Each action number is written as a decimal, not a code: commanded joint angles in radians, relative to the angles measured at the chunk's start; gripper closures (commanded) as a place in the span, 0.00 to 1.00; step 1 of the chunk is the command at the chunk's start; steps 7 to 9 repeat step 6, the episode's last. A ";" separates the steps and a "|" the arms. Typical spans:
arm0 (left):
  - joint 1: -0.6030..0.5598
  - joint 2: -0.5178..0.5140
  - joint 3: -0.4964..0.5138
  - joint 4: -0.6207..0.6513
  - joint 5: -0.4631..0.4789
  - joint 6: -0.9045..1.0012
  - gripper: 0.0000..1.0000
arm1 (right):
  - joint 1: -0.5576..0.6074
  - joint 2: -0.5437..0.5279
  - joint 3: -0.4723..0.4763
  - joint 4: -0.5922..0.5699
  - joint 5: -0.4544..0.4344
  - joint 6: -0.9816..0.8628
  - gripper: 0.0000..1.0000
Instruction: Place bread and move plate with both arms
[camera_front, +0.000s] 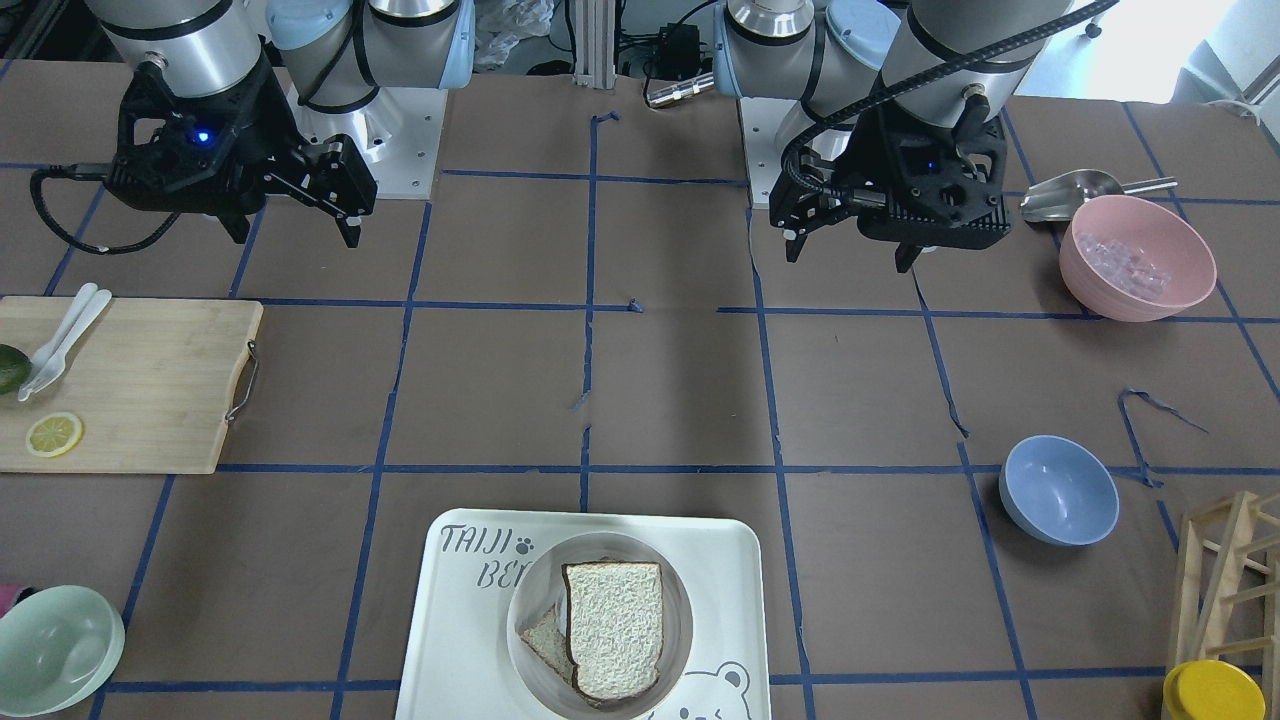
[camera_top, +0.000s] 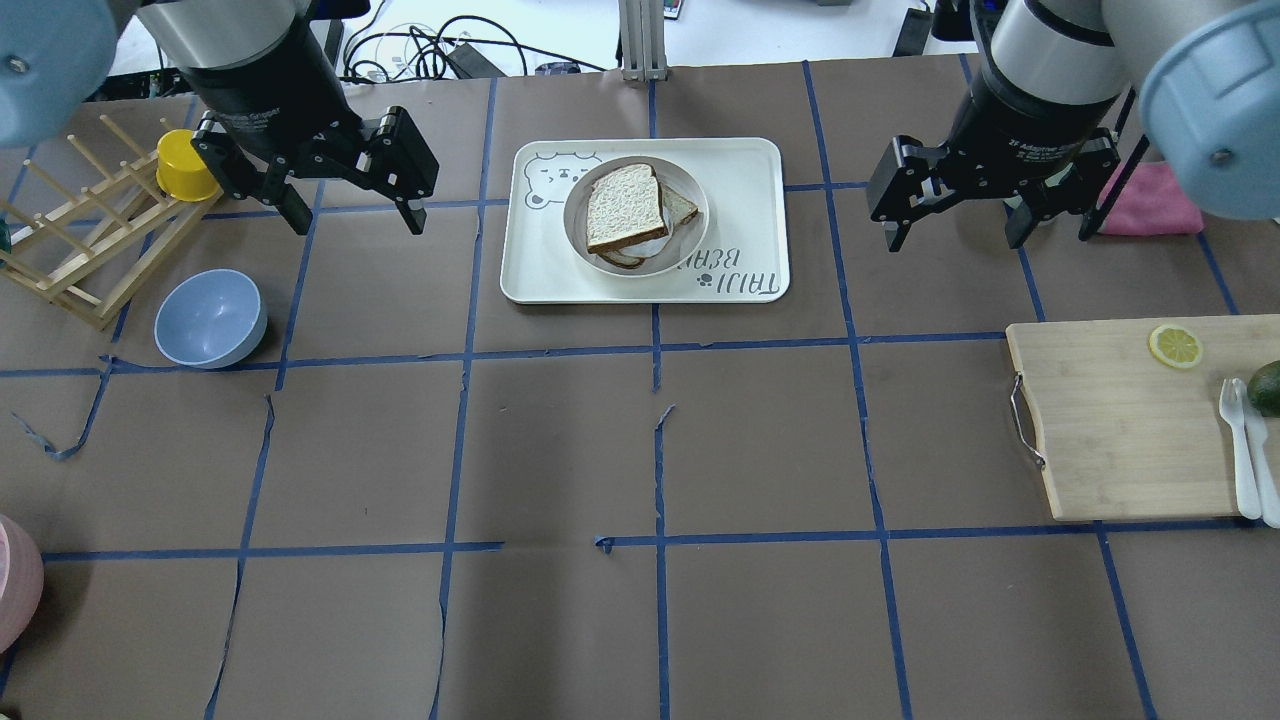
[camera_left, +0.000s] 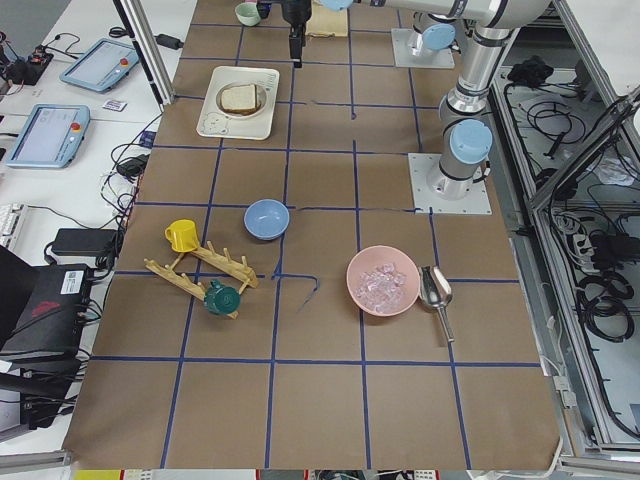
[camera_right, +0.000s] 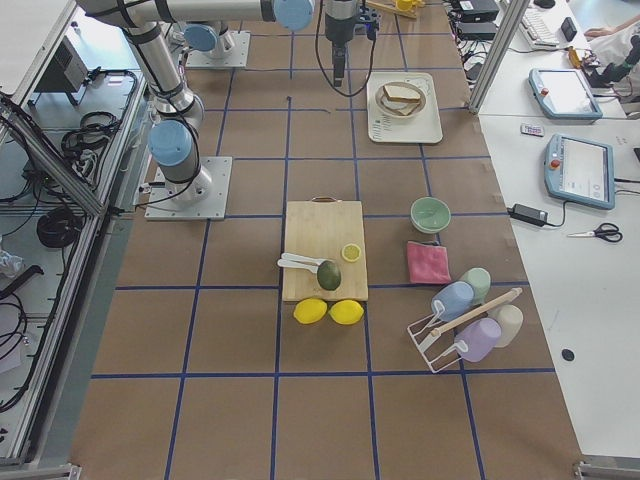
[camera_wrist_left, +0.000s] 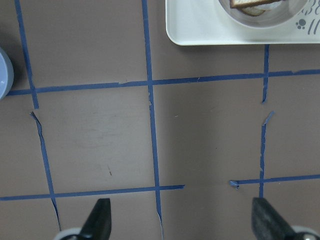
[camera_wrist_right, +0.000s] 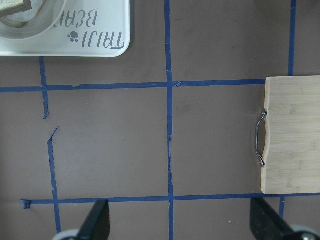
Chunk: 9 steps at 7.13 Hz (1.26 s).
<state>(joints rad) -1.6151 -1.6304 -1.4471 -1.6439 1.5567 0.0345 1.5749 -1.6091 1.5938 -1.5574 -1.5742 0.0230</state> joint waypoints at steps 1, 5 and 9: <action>0.000 0.024 -0.062 0.109 -0.003 0.004 0.00 | -0.003 0.002 0.000 0.000 -0.001 -0.005 0.00; -0.002 0.032 -0.061 0.107 0.002 0.004 0.00 | -0.004 0.002 0.000 -0.004 -0.009 -0.054 0.00; -0.002 0.034 -0.062 0.107 0.002 0.004 0.00 | -0.004 0.002 0.000 -0.006 -0.007 -0.054 0.00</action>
